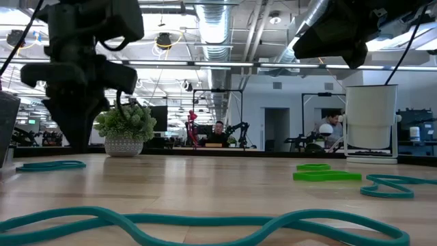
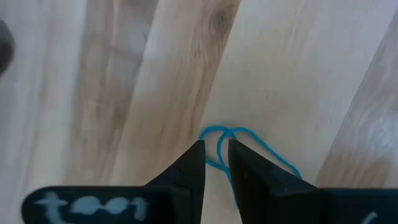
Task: Pick and place items into bin
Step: Put the blue rubber band into the black bin
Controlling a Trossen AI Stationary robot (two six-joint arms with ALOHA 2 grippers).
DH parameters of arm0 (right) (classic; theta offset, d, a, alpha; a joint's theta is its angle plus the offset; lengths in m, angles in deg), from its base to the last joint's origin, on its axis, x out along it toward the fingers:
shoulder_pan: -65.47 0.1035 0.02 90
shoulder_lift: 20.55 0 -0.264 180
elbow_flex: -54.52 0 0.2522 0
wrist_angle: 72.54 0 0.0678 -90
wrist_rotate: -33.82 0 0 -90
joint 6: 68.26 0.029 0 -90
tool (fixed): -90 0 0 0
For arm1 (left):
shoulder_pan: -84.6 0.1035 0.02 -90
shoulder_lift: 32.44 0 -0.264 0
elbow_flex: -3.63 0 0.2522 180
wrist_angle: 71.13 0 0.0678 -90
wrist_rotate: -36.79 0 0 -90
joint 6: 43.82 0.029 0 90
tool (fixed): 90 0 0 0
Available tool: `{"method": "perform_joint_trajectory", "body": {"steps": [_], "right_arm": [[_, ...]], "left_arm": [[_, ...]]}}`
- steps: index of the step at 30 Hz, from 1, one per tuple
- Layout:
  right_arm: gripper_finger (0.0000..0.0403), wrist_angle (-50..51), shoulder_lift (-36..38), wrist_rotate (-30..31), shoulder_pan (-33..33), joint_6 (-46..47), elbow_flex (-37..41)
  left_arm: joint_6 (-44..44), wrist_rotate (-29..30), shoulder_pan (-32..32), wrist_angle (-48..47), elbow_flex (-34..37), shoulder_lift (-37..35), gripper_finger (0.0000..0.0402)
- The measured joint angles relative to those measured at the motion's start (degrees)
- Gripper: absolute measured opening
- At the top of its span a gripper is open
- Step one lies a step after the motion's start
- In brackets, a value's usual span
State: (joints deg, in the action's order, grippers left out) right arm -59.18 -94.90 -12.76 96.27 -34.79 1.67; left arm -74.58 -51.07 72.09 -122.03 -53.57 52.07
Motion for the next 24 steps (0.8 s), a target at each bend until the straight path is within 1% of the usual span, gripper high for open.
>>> {"method": "perform_joint_trajectory", "body": {"steps": [5,12,19,24], "right_arm": [[0.0076,0.0,0.0,0.0,1.2,0.0,0.0],[0.0076,0.0,0.0,0.0,1.2,0.1,0.0],[0.0076,0.0,0.0,0.1,0.9,0.1,0.0],[0.0076,0.0,0.0,0.2,0.4,0.1,0.0]], "left_arm": [[-2.2,-0.9,0.0,2.2,2.6,0.0,0.0059],[-2.5,-0.8,0.0,5.1,5.0,-0.2,0.0059],[-3.1,-0.8,-0.4,6.2,5.3,-0.2,0.0059],[-4.2,-0.6,-1.7,9.1,5.4,-0.1,0.0059]]}}
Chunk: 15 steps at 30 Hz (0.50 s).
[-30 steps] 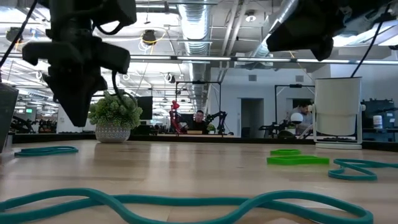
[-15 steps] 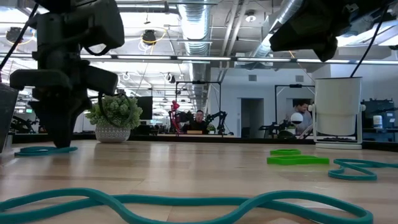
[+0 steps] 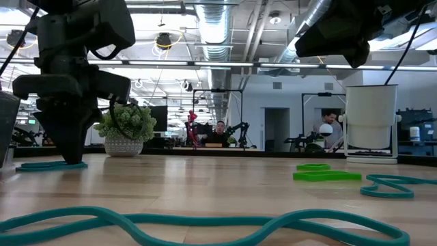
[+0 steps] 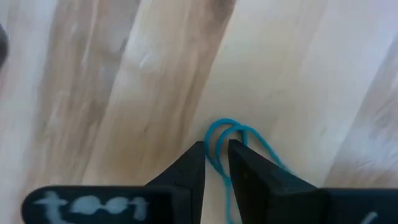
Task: Pick and place items into bin
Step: Put the blue rubber band into the black bin
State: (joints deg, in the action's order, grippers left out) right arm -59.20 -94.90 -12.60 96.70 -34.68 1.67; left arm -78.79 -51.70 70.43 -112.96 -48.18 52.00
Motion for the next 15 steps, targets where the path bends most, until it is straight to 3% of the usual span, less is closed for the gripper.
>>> {"method": "perform_joint_trajectory", "body": {"steps": [10,15], "right_arm": [[0.0076,0.2,0.0,0.0,-1.2,1.4,0.0],[0.0076,0.2,0.0,0.0,-2.1,1.4,0.0]], "left_arm": [[-2.4,2.0,-2.1,1.4,0.0,0.1,0.0054],[-2.4,7.2,-2.8,1.2,0.0,0.1,0.0008]]}}
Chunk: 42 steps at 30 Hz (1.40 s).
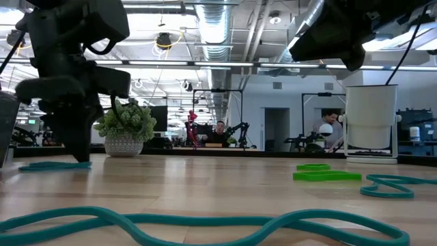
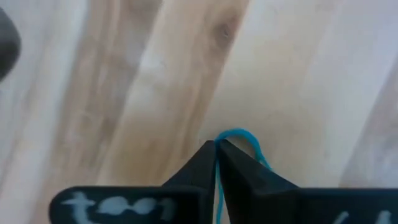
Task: Pick and place items into bin
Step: Put the blue rubber band into the black bin
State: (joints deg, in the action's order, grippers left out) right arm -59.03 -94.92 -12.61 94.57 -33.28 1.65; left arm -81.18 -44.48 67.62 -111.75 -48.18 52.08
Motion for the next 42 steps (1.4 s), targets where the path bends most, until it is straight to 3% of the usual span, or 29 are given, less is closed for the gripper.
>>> {"method": "perform_joint_trajectory", "body": {"steps": [3,8,13,17,21,26,31,37,42], "right_arm": [[0.0076,0.0,0.0,0.0,-0.2,0.0,0.0],[0.0076,0.6,0.0,0.0,-0.6,-0.3,0.0],[0.0076,1.7,0.0,0.0,-0.8,-0.3,0.0],[0.0076,1.9,0.0,-0.1,-0.7,-0.3,0.0],[0.0076,2.6,0.0,-0.1,-0.7,-0.3,0.0],[0.0076,4.6,0.0,-0.2,-0.7,2.3,0.0],[0.0076,7.3,0.0,-0.2,-0.7,5.4,0.0],[0.0076,7.7,0.0,-0.1,-1.0,5.6,0.0],[0.0076,7.7,0.0,-0.1,-2.0,5.6,0.0]], "left_arm": [[-1.3,2.0,-0.2,1.2,0.0,0.0,0.0003],[-2.2,-0.3,-2.0,2.1,-3.2,0.0,0.0000],[-3.9,-2.3,-6.5,0.2,-11.5,-0.5,0.0000],[-6.7,-1.9,-12.6,-11.1,-21.4,-0.5,0.0000],[-19.4,4.1,-20.7,-30.1,-30.4,-0.5,0.0000],[-45.8,5.7,-32.4,-47.4,-34.9,-0.6,0.0000],[-58.2,5.2,-41.9,-45.4,-34.9,0.6,0.0000],[-55.4,8.0,-46.1,-39.9,-34.9,5.7,0.0000],[-54.8,2.1,-46.1,-39.1,-34.9,10.5,0.0000]]}}
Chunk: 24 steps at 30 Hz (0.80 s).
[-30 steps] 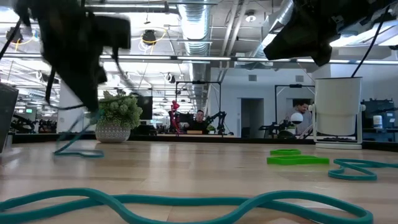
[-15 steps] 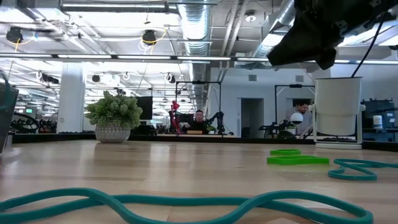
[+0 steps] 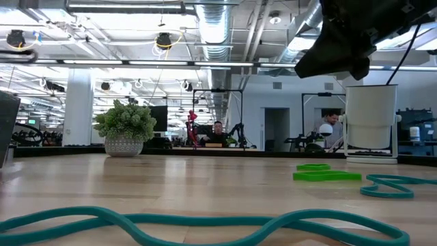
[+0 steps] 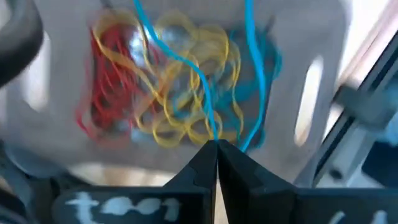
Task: Pick and place items into bin
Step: Put the blue rubber band into the black bin
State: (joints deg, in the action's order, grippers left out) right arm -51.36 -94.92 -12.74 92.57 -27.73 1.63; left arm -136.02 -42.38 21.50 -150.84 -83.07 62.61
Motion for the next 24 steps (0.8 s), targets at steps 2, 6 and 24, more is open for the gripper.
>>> {"method": "perform_joint_trajectory", "body": {"steps": [2,6,24], "right_arm": [[0.0076,0.0,0.0,0.0,-0.6,0.0,0.0],[0.0076,0.0,0.0,0.0,-1.8,-0.1,0.0],[0.0076,-0.2,0.0,-0.1,-7.7,-0.4,0.0]], "left_arm": [[0.2,-4.8,0.0,2.4,0.0,1.7,0.0000],[4.6,-10.1,0.0,9.0,0.0,4.2,0.0000],[19.0,-4.9,5.5,8.8,0.0,4.2,0.0000]]}}
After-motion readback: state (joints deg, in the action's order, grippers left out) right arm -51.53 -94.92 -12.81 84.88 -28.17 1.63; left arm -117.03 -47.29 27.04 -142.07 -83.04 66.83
